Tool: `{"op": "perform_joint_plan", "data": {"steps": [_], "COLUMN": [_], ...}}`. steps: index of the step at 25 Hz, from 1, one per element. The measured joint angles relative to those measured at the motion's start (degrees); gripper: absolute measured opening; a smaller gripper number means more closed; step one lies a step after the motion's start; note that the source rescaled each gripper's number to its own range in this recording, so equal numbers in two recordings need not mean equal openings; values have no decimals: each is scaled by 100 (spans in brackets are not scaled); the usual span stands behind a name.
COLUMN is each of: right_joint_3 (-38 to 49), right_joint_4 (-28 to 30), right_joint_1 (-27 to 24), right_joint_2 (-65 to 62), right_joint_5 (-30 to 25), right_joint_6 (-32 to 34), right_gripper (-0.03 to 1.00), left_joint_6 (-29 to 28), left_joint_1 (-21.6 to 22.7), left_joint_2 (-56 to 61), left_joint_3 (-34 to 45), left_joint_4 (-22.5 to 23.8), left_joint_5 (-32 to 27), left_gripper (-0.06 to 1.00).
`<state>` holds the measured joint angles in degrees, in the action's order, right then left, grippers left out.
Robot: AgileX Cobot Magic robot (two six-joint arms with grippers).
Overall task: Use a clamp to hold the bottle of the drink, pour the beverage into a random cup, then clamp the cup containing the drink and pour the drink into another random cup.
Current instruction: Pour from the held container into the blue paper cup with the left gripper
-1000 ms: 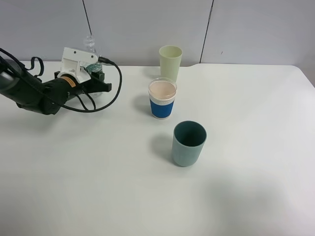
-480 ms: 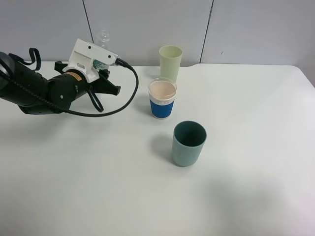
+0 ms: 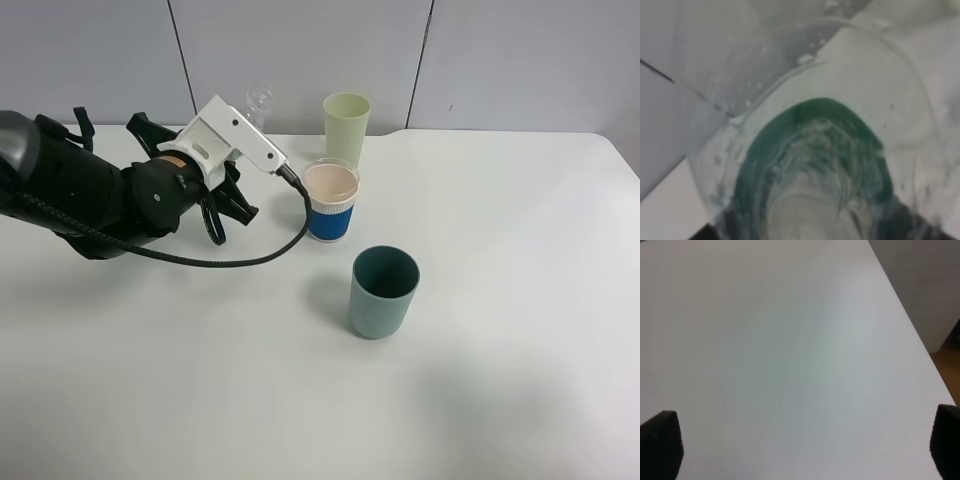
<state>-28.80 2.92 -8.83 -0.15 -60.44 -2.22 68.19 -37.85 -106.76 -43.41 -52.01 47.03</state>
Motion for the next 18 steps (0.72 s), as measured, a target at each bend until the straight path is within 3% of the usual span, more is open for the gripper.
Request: {"op": "perform_joint_plan", "data": {"steps": [4,18], "right_joint_3": [0,0], "right_joint_4": [0,0], "right_joint_1": [0,0], "right_joint_2": [0,0], "right_joint_5": [0,0], "right_joint_6": [0,0], "right_gripper": [99,99], "left_joint_6": [754,1086], "left_joint_1": [-211,-226], "left_joint_2": [0,0], "left_joint_3": [-145,-334], "left_joint_4": [-322,-393], "left_joint_5": [7,2], "left_gripper": [1,1]}}
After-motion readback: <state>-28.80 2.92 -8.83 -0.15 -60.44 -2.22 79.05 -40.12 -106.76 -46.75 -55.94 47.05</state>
